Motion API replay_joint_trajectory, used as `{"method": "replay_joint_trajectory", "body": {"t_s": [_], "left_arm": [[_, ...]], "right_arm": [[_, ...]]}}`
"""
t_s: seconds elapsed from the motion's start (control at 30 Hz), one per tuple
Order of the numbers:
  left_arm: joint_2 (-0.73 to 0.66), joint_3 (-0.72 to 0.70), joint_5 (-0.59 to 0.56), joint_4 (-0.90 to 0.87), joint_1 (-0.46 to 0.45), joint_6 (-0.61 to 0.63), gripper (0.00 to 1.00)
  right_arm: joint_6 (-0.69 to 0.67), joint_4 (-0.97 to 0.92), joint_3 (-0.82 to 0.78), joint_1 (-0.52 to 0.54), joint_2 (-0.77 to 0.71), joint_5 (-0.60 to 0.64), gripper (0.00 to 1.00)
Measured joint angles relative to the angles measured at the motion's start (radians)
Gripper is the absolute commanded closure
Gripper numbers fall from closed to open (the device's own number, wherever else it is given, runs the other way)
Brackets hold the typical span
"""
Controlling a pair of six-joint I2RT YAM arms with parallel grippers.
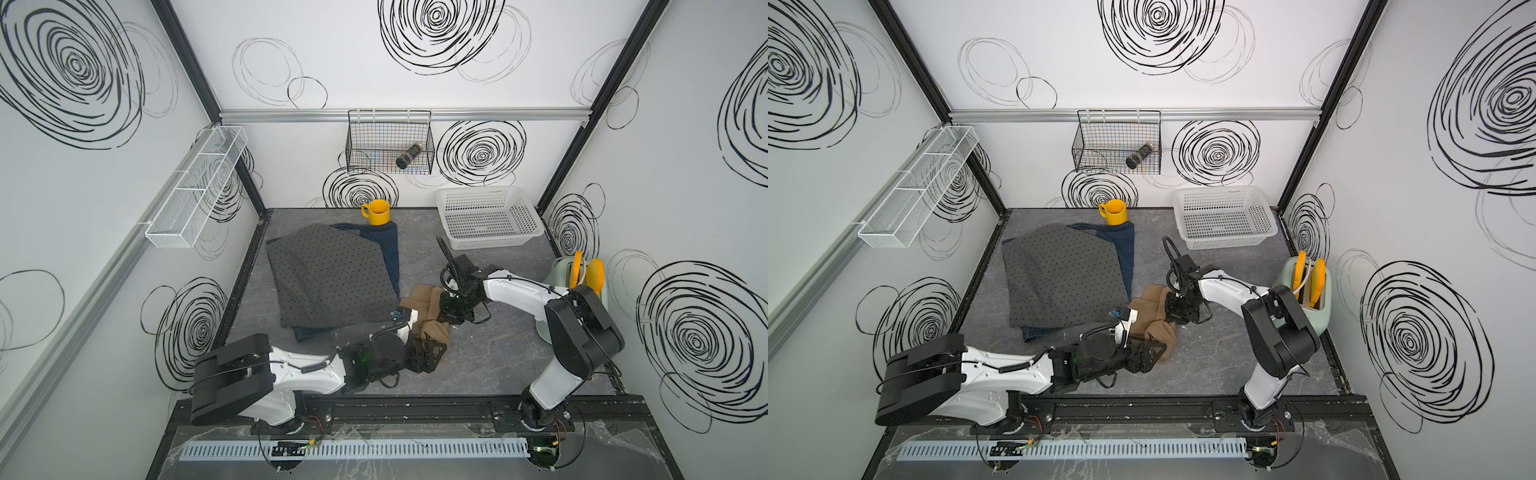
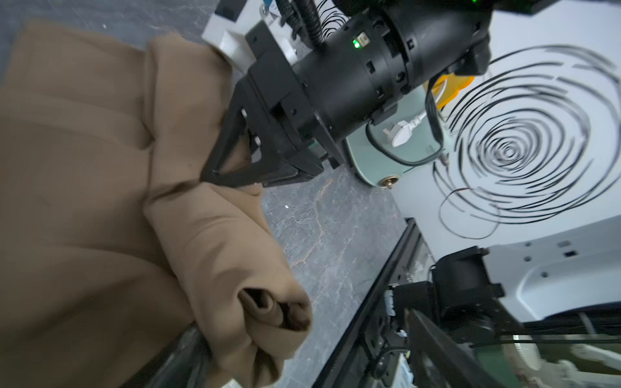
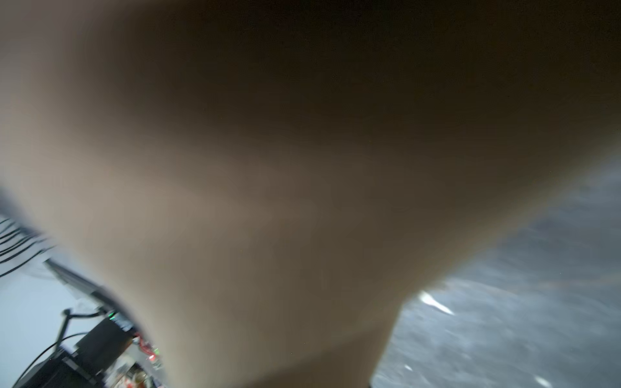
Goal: Roll up the skirts
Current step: Roll the skirt at the center of the board.
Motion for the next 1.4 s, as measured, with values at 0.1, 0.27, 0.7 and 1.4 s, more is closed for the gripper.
{"method": "replay_joint_trajectory", "body": {"t_s": [0.1,0.27,0.7,1.4], "left_arm": [[0.031,0.106,-0.122,-0.169,-0.058,0.106,0.06],[0.027,0.132,-0.240,-0.286,-0.142,0.240,0.04],[0.234,0.245,-0.252,-0.265,-0.237,0.554,0.01],[0.312,0.069,-0.086,0.109,-0.092,0.349,1.00]], "right_arm": [[-0.001,-0.049,0.000,-0.002,-0.015,0.027,1.00],[0.017,-0.113,0.000,-0.006,-0.039,0.055,1.00],[0.098,-0.162,-0.005,-0.020,-0.050,-0.011,1.00],[0.206,-0.107,-0.064,-0.039,-0.089,-0.066,0.93]]}}
